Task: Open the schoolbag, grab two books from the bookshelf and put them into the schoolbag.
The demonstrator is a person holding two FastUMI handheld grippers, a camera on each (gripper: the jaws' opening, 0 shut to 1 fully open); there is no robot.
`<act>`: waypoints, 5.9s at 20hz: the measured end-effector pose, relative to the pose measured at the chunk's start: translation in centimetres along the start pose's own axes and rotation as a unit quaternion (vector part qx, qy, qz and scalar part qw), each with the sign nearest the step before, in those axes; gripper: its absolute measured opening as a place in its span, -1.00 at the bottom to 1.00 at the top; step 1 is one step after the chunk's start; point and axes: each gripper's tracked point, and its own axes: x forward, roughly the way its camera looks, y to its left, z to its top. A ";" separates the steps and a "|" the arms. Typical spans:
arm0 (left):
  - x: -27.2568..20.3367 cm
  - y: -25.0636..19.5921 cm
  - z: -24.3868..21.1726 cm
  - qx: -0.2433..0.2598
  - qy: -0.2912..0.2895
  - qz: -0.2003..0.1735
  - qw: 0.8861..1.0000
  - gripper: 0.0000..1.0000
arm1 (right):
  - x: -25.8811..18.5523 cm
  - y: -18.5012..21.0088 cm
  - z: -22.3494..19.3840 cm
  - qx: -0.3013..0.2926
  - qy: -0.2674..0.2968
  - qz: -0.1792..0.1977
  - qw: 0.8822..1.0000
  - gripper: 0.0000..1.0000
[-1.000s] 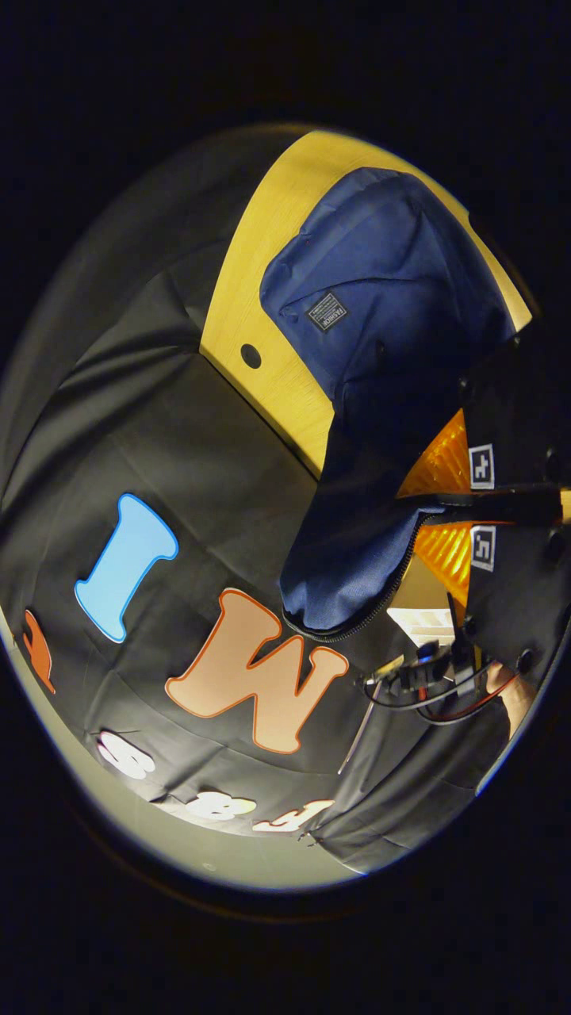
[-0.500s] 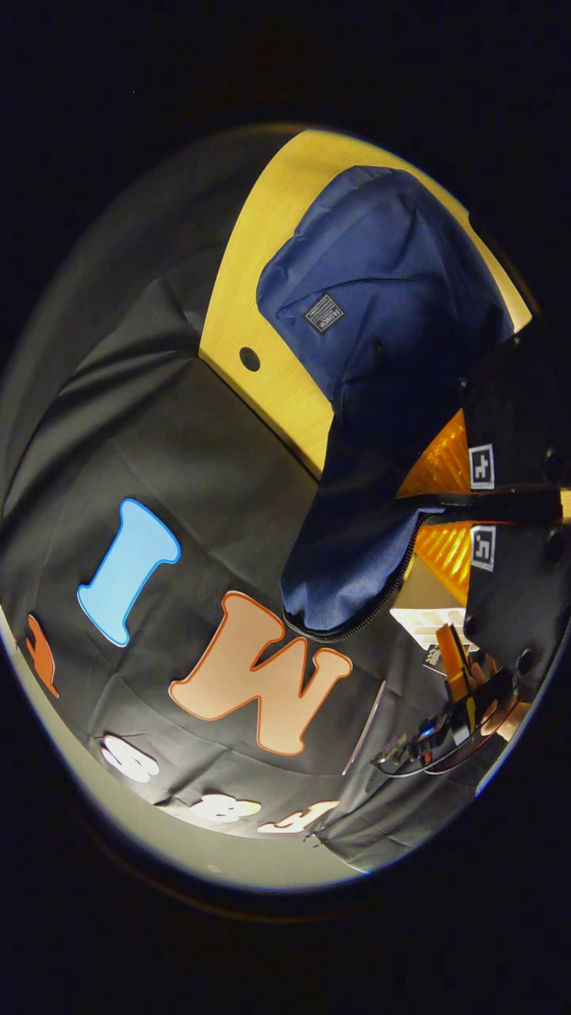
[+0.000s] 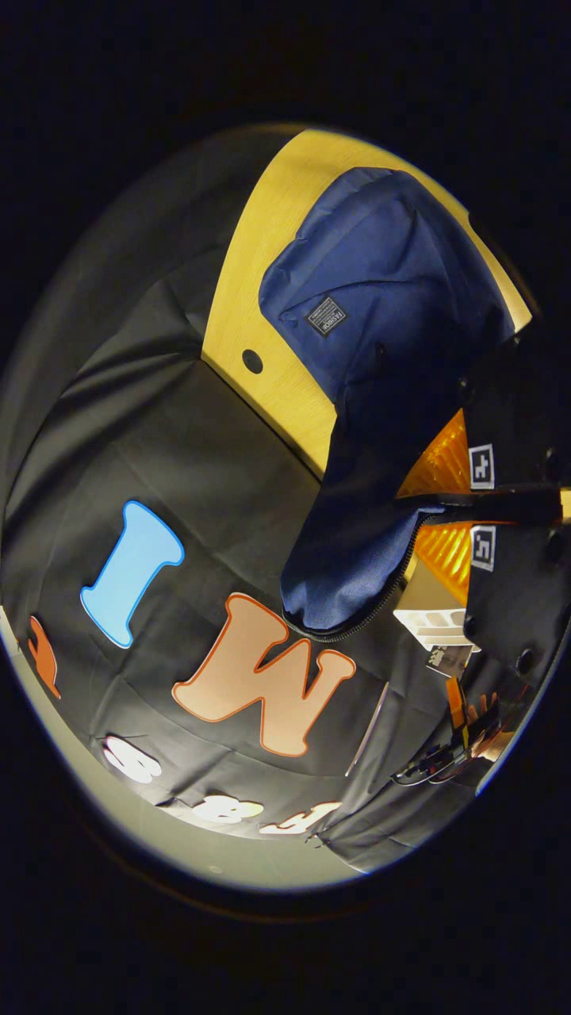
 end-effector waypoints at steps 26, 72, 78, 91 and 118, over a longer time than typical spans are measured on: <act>8.1 17.1 -1.6 0.055 0.170 0.088 0.980 0.80 | -0.5 -0.1 0.1 -0.005 -0.017 -0.031 0.999 -0.94; 4.0 19.2 2.6 -0.126 0.090 0.010 0.988 -0.33 | -0.3 0.4 -0.8 -0.017 0.001 -0.038 0.999 -0.94; 1.2 18.4 3.5 -0.198 0.065 -0.033 0.977 -0.30 | -0.2 0.5 -0.8 -0.017 0.003 -0.038 0.999 -0.94; -1.0 12.6 1.7 -0.441 0.012 -0.209 0.872 -0.28 | -0.3 0.7 -1.1 -0.021 0.008 -0.042 0.999 -0.94; 5.6 -22.4 -2.2 -0.354 0.161 -0.401 0.830 -0.28 | -2.2 0.6 -1.6 -0.014 0.010 -0.022 1.000 -0.94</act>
